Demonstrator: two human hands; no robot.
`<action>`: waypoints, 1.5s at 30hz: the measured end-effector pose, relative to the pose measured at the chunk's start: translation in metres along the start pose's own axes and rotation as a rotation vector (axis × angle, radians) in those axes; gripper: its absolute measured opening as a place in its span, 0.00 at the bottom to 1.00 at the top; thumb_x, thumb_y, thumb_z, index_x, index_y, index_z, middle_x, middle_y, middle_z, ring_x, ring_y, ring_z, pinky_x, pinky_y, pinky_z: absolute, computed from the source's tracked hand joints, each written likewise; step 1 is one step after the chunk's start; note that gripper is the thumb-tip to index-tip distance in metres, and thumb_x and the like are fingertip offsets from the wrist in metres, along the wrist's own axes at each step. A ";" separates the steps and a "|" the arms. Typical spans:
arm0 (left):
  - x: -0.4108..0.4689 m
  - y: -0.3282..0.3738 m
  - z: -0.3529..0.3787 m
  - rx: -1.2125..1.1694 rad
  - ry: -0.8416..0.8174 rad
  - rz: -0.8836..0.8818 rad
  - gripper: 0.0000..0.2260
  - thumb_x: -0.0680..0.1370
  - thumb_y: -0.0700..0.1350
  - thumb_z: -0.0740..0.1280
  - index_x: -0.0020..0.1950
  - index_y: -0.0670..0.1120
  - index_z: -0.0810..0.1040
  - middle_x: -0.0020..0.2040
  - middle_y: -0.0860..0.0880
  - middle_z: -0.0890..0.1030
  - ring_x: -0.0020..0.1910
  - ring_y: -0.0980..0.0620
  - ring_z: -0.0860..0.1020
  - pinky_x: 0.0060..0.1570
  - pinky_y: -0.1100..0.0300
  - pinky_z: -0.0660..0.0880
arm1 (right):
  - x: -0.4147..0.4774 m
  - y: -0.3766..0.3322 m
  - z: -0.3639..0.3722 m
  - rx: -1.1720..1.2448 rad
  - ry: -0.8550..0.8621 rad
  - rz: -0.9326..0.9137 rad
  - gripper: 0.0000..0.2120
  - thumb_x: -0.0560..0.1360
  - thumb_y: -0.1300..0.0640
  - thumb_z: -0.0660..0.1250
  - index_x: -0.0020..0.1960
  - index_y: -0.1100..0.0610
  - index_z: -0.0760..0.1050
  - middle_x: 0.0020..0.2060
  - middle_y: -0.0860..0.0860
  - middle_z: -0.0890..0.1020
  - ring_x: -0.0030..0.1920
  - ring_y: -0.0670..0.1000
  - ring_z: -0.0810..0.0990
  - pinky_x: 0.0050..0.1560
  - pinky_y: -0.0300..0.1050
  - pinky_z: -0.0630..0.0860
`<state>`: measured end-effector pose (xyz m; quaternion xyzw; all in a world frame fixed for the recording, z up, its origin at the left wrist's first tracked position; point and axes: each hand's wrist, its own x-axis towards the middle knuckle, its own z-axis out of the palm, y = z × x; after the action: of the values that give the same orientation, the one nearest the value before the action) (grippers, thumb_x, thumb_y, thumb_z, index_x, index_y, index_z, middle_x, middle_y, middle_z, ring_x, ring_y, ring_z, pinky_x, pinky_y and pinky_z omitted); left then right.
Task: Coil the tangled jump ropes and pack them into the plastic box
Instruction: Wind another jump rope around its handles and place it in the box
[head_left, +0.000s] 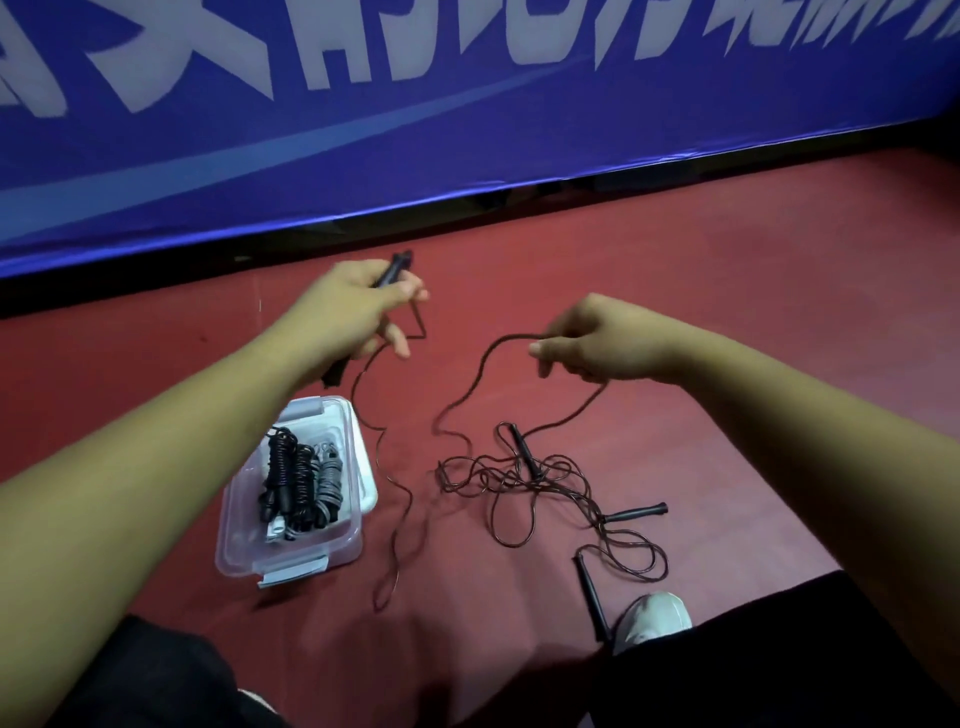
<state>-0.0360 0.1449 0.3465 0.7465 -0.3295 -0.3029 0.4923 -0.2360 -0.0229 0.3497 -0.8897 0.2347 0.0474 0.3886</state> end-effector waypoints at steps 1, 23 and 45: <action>-0.009 0.009 0.011 -0.035 -0.086 0.024 0.06 0.84 0.39 0.59 0.56 0.40 0.75 0.57 0.46 0.82 0.23 0.52 0.79 0.17 0.69 0.57 | 0.001 -0.013 0.004 -0.040 -0.001 -0.046 0.15 0.80 0.50 0.67 0.42 0.58 0.84 0.29 0.51 0.72 0.29 0.50 0.70 0.30 0.41 0.68; 0.003 -0.015 -0.022 0.330 0.241 -0.046 0.08 0.82 0.41 0.61 0.59 0.42 0.76 0.52 0.44 0.81 0.33 0.46 0.85 0.19 0.66 0.64 | -0.003 0.005 -0.022 0.056 0.093 -0.068 0.10 0.78 0.54 0.70 0.41 0.59 0.83 0.25 0.51 0.74 0.27 0.48 0.70 0.29 0.37 0.67; 0.010 -0.005 -0.051 0.137 0.274 -0.098 0.09 0.83 0.41 0.60 0.43 0.45 0.71 0.41 0.45 0.79 0.21 0.57 0.79 0.16 0.67 0.61 | -0.001 0.047 -0.012 0.126 0.062 0.077 0.10 0.80 0.58 0.67 0.45 0.63 0.83 0.26 0.54 0.78 0.28 0.51 0.75 0.34 0.44 0.71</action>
<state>0.0111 0.1658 0.3574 0.8278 -0.2423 -0.1985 0.4654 -0.2600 -0.0589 0.3268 -0.8549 0.2832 0.0198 0.4343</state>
